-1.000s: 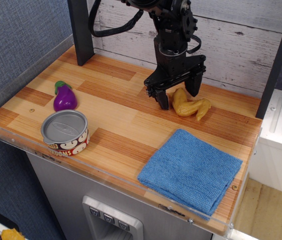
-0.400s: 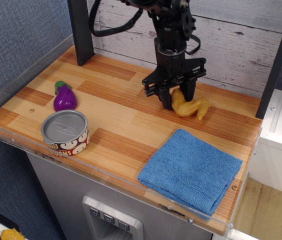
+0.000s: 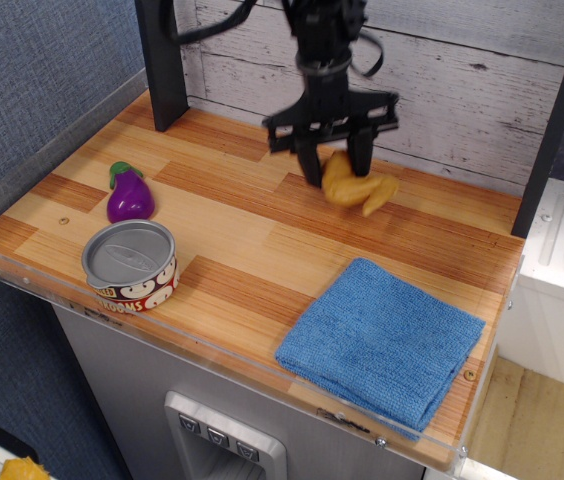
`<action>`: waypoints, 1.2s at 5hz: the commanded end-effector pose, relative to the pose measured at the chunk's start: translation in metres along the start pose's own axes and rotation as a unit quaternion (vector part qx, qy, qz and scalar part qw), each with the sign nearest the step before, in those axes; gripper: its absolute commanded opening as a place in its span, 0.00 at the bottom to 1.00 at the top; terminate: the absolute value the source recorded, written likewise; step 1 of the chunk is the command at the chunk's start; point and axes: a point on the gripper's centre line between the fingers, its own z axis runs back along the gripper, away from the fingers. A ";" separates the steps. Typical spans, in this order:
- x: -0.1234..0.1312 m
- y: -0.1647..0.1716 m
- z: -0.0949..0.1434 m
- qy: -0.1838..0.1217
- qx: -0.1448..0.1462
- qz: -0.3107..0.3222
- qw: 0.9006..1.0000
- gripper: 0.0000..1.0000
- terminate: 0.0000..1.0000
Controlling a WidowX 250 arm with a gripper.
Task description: Move the yellow wings and keep it aside on the table.
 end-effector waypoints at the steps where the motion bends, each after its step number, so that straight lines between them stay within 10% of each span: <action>1: 0.018 -0.004 0.048 -0.048 0.001 -0.145 0.988 0.00 0.00; 3: 0.025 0.022 0.049 -0.031 -0.032 -0.334 0.942 0.00 0.00; 6: 0.036 0.068 0.028 -0.054 -0.016 -0.406 0.912 0.00 0.00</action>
